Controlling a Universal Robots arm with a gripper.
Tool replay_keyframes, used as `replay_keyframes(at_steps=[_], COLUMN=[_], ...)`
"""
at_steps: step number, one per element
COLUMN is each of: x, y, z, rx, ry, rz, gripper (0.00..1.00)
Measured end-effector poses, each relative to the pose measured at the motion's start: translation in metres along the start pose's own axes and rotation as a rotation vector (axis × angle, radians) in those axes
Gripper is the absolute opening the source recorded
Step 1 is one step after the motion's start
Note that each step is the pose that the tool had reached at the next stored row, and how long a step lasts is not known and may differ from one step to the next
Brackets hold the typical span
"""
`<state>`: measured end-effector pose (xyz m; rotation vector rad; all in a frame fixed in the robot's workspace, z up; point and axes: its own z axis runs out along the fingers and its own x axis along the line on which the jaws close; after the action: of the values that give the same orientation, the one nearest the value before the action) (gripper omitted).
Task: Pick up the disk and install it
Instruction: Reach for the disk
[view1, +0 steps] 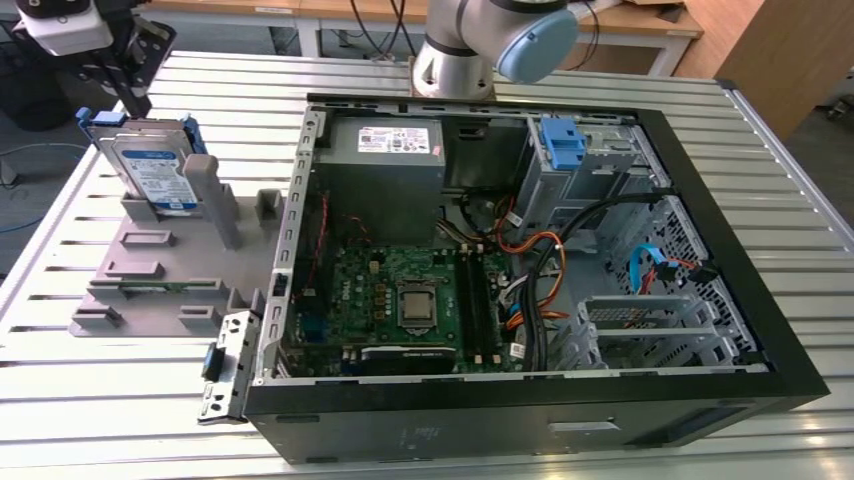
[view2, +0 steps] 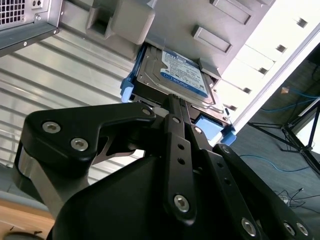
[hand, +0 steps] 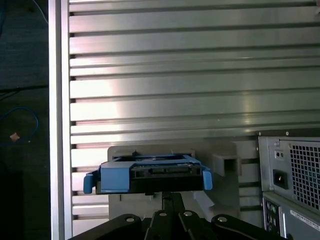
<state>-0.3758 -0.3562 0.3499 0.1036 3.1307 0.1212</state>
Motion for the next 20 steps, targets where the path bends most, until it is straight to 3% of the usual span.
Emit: replay_keyframes(at_steps=[4,12,20], x=[0.0024,0.0145,0.0157], y=[0.0019,0.0057,0.0057], z=[0.0025,0.0072,0.0080], rx=[-0.0002,-0.0003,-0.0002], ry=[0.0006,0.0007,0.0008], rz=[-0.009,-0.010,-0.010], gripper=[0.11,0.11,0.11])
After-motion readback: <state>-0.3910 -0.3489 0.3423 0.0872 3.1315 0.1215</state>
